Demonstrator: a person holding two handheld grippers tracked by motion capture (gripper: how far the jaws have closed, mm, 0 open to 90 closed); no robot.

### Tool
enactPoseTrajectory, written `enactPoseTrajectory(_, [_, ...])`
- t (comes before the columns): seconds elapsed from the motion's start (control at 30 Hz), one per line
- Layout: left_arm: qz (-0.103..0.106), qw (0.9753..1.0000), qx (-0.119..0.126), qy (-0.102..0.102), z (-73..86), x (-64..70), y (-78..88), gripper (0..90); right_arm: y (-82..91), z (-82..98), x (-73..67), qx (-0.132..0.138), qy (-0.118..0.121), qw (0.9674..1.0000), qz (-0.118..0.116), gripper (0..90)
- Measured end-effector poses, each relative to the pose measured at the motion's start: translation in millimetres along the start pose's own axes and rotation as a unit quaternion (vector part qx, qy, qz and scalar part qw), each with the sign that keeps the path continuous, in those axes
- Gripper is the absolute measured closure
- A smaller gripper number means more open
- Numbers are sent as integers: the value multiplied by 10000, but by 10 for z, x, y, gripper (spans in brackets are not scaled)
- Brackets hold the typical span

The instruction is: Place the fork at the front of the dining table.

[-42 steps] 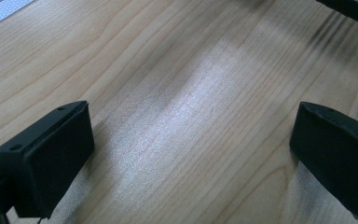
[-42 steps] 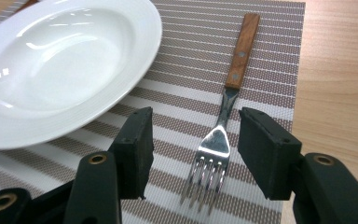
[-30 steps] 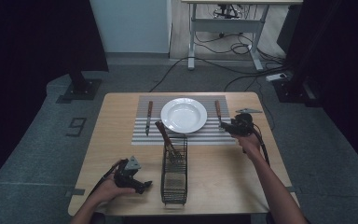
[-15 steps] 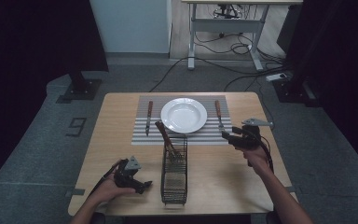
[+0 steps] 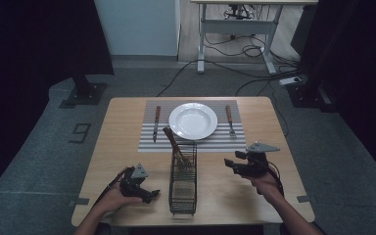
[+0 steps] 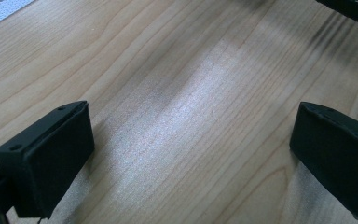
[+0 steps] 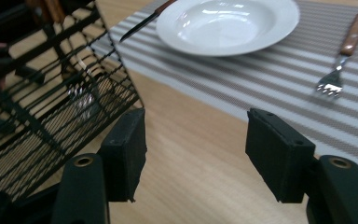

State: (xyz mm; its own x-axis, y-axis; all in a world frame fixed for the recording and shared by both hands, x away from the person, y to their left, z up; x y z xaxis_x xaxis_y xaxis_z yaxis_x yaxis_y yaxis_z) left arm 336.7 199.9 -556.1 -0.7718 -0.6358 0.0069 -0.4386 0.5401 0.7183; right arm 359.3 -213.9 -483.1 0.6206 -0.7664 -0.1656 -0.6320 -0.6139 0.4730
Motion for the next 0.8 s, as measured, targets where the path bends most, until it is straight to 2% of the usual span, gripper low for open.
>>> enactPoseTrajectory(0.27, [-15, 10000, 0, 11, 1, 3, 1, 0, -101, 211, -14, -335, 41, 9994, 21, 368])
enactPoseTrajectory(0.8, [-13, 10000, 4, 11, 2, 3, 1, 0, -155, 230, 3, -373, 138, 9991, 177, 360])
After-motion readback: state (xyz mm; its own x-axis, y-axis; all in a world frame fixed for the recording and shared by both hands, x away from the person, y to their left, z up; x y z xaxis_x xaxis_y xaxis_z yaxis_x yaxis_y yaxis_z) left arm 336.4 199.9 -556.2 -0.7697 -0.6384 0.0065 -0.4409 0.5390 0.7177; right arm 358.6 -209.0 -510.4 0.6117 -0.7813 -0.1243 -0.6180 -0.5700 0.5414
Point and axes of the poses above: each handheld gripper's, and its own axes: y roughly backward along the jaws, z roughly out of its underside, x roughly to its right, the point moved 1 cm from there along -y, roughly forward along the jaws, and after that the axes turned 3 degrees about x, right-handed, at the moved point
